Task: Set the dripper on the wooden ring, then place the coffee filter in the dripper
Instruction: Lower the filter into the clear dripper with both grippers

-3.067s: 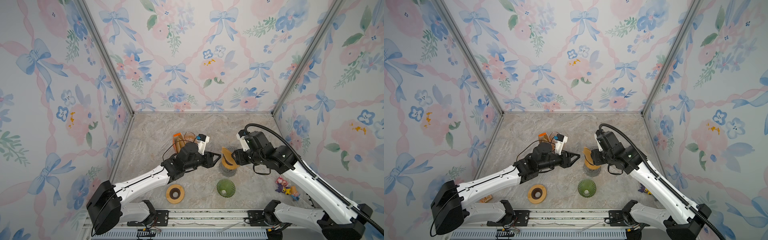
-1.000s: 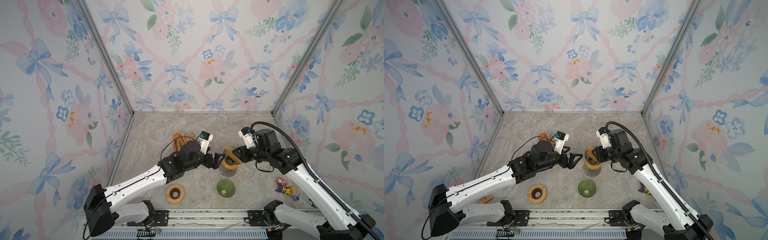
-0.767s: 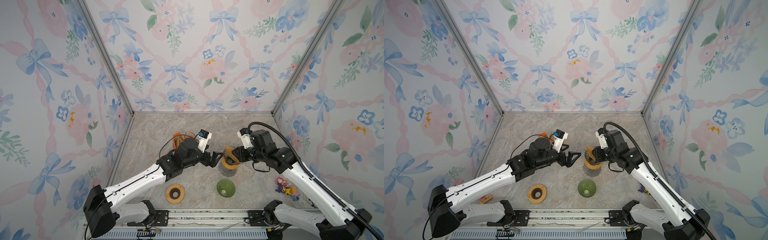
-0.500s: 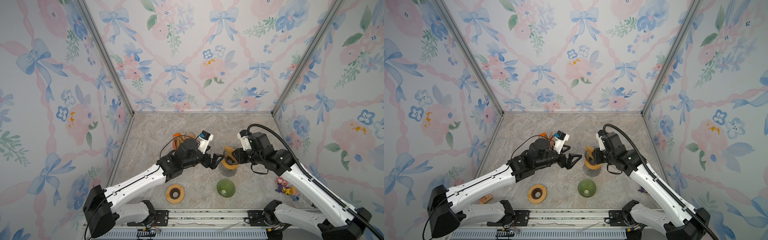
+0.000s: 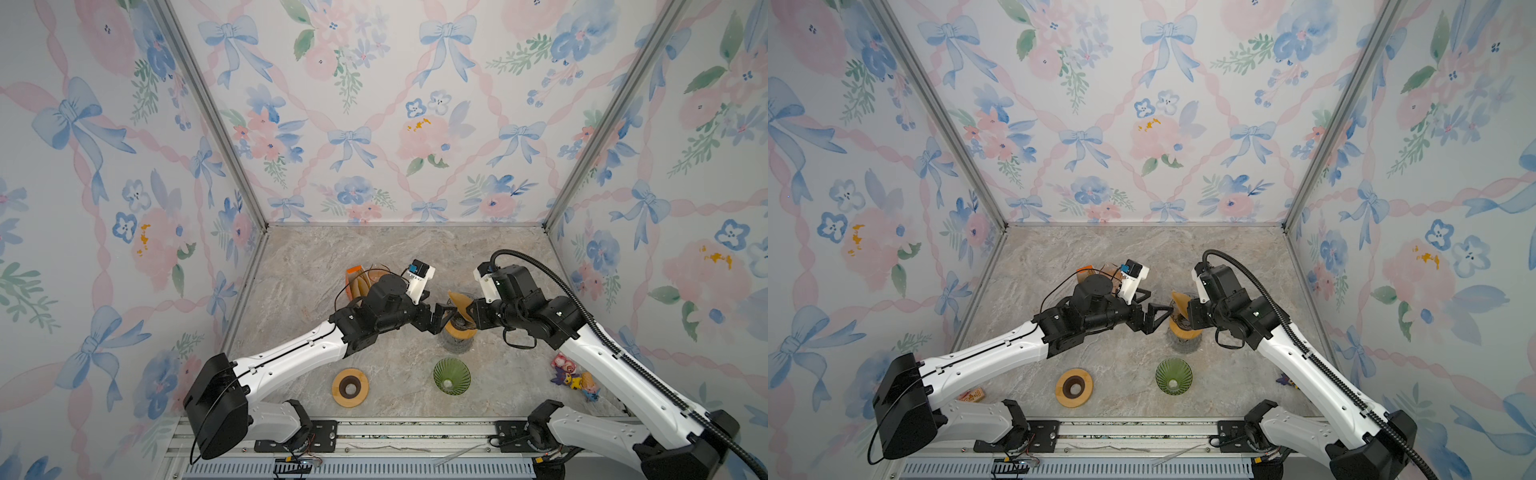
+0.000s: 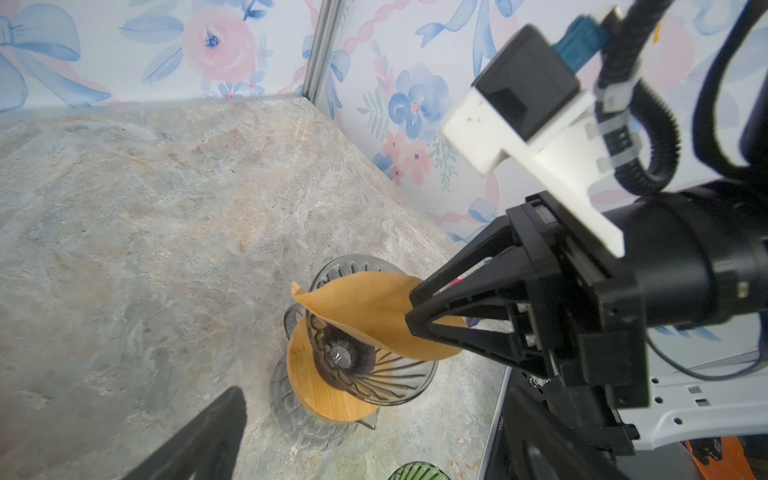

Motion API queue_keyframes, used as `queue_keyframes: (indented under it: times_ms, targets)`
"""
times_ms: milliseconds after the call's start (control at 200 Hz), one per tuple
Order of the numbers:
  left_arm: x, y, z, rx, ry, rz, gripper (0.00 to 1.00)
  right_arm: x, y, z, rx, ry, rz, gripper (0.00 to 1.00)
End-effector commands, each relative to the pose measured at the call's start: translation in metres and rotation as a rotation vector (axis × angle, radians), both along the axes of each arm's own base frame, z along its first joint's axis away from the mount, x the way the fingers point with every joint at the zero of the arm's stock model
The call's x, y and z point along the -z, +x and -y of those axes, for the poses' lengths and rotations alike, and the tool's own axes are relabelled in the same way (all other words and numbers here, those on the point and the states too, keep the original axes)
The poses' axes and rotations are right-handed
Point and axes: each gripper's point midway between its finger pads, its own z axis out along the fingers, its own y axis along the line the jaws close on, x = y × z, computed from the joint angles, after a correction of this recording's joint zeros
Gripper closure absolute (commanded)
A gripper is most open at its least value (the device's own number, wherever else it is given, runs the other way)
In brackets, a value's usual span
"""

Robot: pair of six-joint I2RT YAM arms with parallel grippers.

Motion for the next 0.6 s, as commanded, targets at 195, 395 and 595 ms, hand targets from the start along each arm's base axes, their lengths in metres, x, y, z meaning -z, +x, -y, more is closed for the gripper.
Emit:
queue_keyframes:
  times_ms: [195, 395, 595]
  targets:
    - [-0.015, -0.002, 0.005, 0.001, -0.056, -0.025, 0.02, 0.009, 0.006, 0.001, -0.039, -0.093, -0.012, 0.68]
    - [-0.020, -0.005, 0.002, 0.012, -0.051, -0.014, 0.02, 0.014, 0.015, -0.006, -0.051, -0.104, -0.021, 0.60]
    - [-0.005, -0.004, -0.004, -0.011, -0.015, -0.013, 0.02, 0.022, 0.021, -0.010, -0.053, -0.105, -0.039, 0.57]
